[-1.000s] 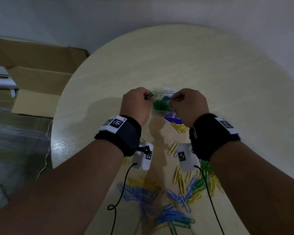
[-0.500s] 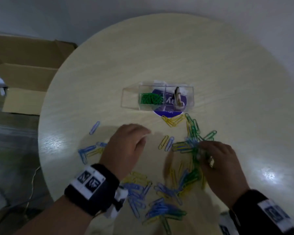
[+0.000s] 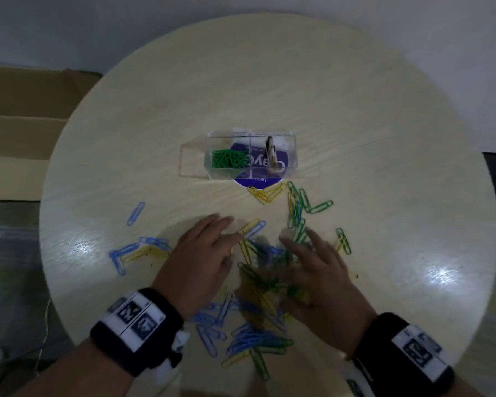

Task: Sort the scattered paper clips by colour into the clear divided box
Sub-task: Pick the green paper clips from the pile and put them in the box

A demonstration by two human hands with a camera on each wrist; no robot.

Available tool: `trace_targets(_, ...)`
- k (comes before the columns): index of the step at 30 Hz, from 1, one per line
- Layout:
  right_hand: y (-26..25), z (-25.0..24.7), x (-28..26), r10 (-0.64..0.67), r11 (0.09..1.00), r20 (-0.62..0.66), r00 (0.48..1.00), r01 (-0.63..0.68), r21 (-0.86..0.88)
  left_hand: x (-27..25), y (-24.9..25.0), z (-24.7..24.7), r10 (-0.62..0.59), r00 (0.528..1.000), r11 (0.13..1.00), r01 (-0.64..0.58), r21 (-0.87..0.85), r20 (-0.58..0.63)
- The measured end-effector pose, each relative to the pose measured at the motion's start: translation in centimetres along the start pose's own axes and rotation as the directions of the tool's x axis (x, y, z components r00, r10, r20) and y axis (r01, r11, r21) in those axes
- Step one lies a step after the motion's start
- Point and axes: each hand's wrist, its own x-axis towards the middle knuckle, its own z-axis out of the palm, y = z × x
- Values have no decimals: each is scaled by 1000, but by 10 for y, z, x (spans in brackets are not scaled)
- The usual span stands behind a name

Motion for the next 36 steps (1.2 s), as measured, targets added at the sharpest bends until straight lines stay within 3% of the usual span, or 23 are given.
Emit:
trace_targets(3,32,-21,19,54,998,-263,963,-41,55,49,22,8,107,994,994,-108,-6,-31)
trace_targets(5,56,-37,34,154,988,-335,930,-147,46,76,38,16,186,982,982,-187,30,27)
trace_targets(7,72,-44,47,247,968,-309,919,-245,45,85,46,21,192,977,976,-200,87,96)
trace_targets(12,72,-31,52,272,953,-108,956,-283,-106,56,28,13,75,991,987,-91,136,115)
trace_targets(15,62,-27,39,273,957,-122,954,-282,-64,40,15,5,18,994,992,-31,123,109)
trace_targets(18,59,-28,31,216,976,-143,966,-218,-3,45,18,-3,-21,1000,993,20,113,2)
trace_targets(21,64,-30,32,209,978,-184,960,-209,21,75,30,-1,49,997,993,-42,114,-60)
trace_targets(26,66,-34,45,225,967,-133,965,-238,-90,105,45,16,254,965,951,-260,165,59)
trace_targets(30,65,-43,56,320,933,-133,938,-337,-125,81,37,15,181,978,953,-200,227,104)
trace_targets(36,71,-47,63,352,930,-126,928,-362,-70,58,23,4,120,991,950,-132,284,59)
